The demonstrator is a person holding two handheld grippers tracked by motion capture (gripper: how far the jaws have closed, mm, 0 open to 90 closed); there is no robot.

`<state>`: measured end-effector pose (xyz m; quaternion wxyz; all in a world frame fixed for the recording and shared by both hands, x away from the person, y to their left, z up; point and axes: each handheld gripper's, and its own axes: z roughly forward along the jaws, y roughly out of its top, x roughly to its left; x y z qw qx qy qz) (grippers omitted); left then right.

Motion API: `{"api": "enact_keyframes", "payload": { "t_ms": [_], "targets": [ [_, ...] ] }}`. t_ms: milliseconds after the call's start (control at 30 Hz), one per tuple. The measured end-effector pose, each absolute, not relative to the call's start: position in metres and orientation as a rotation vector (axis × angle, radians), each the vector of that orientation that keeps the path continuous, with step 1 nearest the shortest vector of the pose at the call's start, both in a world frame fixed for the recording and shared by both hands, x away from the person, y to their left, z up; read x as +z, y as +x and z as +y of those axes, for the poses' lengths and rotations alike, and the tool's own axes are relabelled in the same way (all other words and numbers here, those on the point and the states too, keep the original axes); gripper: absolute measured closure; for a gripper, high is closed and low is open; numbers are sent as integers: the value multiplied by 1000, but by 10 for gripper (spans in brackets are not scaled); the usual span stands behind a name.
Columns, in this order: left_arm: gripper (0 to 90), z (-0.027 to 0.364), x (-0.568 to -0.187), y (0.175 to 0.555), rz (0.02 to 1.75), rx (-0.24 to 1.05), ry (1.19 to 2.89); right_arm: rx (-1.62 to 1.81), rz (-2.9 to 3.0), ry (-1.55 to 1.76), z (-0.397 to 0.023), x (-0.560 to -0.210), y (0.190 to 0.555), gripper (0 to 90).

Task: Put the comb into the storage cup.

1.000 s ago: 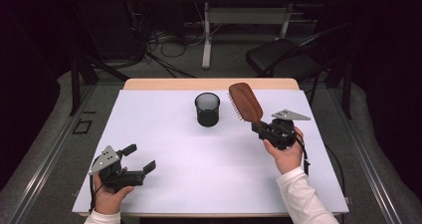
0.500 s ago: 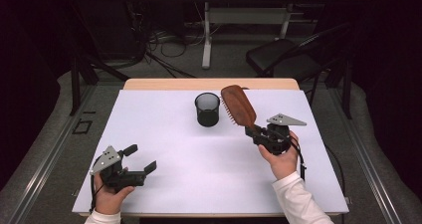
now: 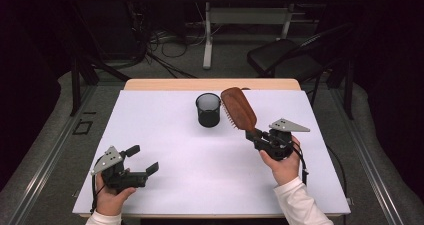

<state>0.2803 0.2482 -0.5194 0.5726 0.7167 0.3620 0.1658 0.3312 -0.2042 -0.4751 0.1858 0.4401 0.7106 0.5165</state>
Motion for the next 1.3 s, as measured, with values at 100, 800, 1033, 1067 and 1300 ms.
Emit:
{"api": "enact_keyframes", "payload": {
  "t_ms": [100,800,1033,1067,1300],
  "targets": [
    [12,247,-517,281,849,380,1684,1457,2010,1227,-202,-476,328,714],
    [20,223,-483,306,854,335,1709,1477,2028,1199,-193,-480,323,714],
    [20,210,-475,317,853,319,1717,1483,2020,1201,-193,-482,323,714],
    [20,208,-474,318,859,317,1719,1485,2019,1201,-194,-482,323,714],
    [20,196,-474,328,861,265,1724,1482,2018,1198,-193,-483,322,714]
  ]
}}
